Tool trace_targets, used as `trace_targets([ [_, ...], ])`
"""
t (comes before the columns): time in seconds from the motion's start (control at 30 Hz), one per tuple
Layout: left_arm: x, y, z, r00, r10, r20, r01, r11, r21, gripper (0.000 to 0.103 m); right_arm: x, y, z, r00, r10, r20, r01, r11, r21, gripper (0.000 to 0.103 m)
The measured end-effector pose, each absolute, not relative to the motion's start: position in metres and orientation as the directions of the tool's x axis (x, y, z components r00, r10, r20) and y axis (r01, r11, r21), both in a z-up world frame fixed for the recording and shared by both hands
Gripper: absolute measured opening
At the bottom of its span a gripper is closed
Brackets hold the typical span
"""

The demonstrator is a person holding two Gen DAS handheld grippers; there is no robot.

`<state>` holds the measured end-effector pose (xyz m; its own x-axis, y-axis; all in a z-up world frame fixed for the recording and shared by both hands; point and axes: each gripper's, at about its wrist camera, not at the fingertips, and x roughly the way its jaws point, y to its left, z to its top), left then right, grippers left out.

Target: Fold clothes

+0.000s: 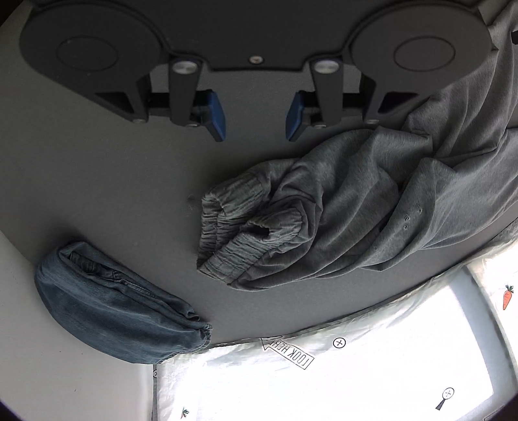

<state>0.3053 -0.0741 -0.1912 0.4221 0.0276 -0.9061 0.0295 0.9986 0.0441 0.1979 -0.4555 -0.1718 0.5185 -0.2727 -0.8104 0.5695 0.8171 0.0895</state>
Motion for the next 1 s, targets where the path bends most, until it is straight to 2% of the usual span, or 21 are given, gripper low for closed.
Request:
trace_targets([
  [0.23, 0.317, -0.072, -0.194, 0.419, 0.049, -0.907, -0.076, 0.997, 0.018, 0.058, 0.225, -0.500, -0.195, 0.554, -0.194, -0.810, 0.614, 0.752, 0.240, 0.056],
  [0.33, 0.325, -0.076, -0.194, 0.405, 0.068, -0.912, -0.090, 0.995, 0.035, 0.062, 0.244, -0.514, -0.209, 0.557, -0.165, -0.814, 0.636, 0.716, 0.290, 0.056],
  [0.4, 0.329, -0.080, -0.194, 0.404, 0.082, -0.911, -0.080, 0.995, 0.055, 0.064, 0.250, -0.518, -0.216, 0.555, -0.170, -0.814, 0.653, 0.696, 0.300, 0.050],
  [0.43, 0.330, -0.081, -0.194, 0.403, 0.085, -0.911, -0.076, 0.995, 0.059, 0.065, 0.249, -0.519, -0.217, 0.555, -0.185, -0.811, 0.660, 0.692, 0.293, 0.037],
  [0.47, 0.330, -0.080, -0.194, 0.402, 0.084, -0.912, -0.077, 0.995, 0.057, 0.065, 0.246, -0.518, -0.215, 0.571, -0.200, -0.797, 0.656, 0.694, 0.296, 0.012],
  [0.67, 0.331, -0.076, -0.194, 0.389, 0.067, -0.919, -0.075, 0.996, 0.041, 0.066, 0.201, -0.515, -0.167, 0.635, -0.325, -0.701, 0.673, 0.678, 0.296, 0.008],
  [0.8, 0.333, -0.074, -0.193, 0.375, 0.059, -0.925, -0.059, 0.997, 0.040, 0.067, 0.153, -0.521, -0.127, 0.597, -0.431, -0.677, 0.742, 0.617, 0.262, 0.008],
  [0.9, 0.334, -0.068, -0.194, 0.367, 0.055, -0.929, -0.064, 0.997, 0.034, 0.073, 0.125, -0.522, -0.126, 0.511, -0.486, -0.709, 0.791, 0.589, 0.166, 0.008],
  [1.0, 0.338, -0.065, -0.195, 0.356, 0.049, -0.933, -0.071, 0.997, 0.025, 0.077, 0.117, -0.528, -0.163, 0.361, -0.462, -0.810, 0.817, 0.575, 0.035, 0.010],
])
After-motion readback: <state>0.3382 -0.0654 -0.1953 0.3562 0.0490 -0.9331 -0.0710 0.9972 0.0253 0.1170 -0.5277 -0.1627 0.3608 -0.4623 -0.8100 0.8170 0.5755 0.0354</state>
